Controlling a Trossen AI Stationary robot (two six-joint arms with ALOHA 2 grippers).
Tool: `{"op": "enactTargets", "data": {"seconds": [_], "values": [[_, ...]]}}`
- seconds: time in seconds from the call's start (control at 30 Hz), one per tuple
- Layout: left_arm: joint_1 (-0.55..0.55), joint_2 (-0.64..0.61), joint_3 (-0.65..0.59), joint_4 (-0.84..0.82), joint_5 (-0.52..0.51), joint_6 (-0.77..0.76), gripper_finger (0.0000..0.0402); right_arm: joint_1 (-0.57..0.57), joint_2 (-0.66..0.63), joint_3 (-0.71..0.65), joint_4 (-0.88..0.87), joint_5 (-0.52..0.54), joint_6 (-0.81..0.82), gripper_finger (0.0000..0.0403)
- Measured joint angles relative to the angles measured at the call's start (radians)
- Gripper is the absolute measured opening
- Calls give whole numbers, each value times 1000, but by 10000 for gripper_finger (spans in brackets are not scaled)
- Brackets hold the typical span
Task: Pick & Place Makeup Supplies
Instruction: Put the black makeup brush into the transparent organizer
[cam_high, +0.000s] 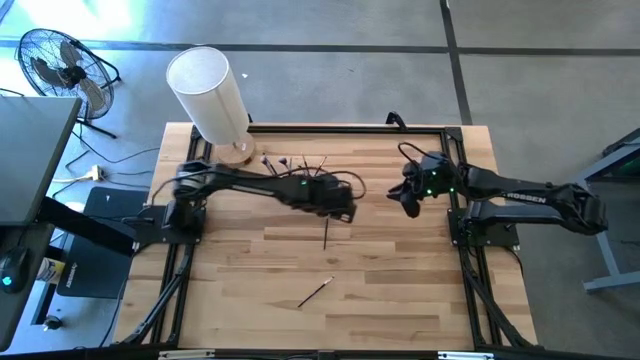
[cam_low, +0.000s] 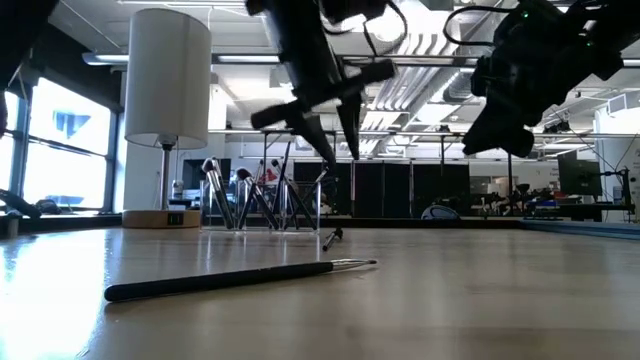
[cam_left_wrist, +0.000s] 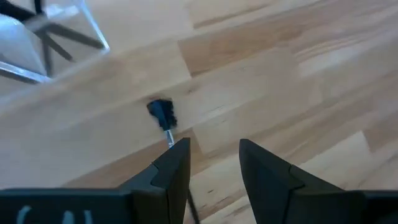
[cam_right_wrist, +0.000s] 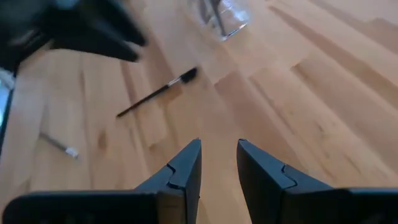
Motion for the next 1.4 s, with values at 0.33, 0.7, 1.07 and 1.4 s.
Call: {"op": "enactTargets", "data": {"seconds": [0.33, 0.7, 1.07, 1.4], "values": [[43, 193, 143, -128, 67, -92, 136, 1, -19, 0, -72, -68, -65, 96], [62, 269, 142, -132, 14, -160, 136, 2, -29, 0, -97, -87, -112, 96], [61, 295, 146, -108, 33, -167, 91, 2, -30, 0, -105, -84, -147, 96], [31, 291, 239, -133, 106, -55, 13, 2, -30, 0, -102, -84, -155, 96]]}}
